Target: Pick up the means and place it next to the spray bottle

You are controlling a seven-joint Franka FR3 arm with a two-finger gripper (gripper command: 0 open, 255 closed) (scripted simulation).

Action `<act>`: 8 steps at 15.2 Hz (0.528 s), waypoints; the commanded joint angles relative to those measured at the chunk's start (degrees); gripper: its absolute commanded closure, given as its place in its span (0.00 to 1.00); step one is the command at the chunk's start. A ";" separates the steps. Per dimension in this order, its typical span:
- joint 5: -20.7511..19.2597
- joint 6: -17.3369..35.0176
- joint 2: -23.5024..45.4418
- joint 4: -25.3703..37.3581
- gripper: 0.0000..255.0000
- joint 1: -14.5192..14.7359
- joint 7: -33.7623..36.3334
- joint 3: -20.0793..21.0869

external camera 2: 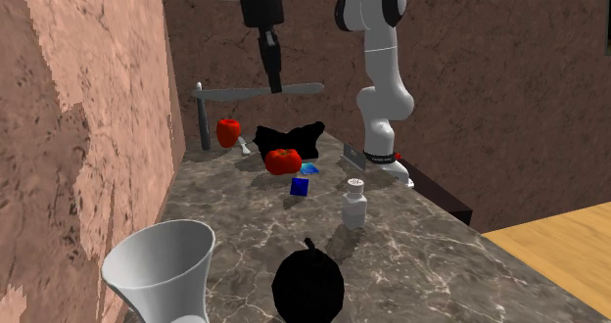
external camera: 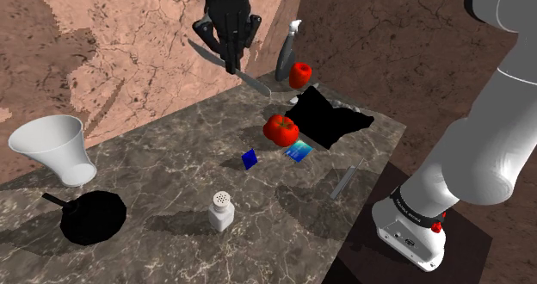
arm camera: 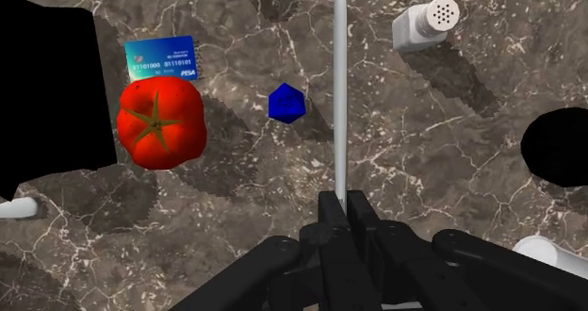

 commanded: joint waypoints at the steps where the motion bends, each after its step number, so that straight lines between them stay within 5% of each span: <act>1: -0.12 -1.74 0.26 1.94 1.00 0.08 0.05 0.02; 8: -1.37 -8.28 2.95 10.92 1.00 1.30 1.05 0.36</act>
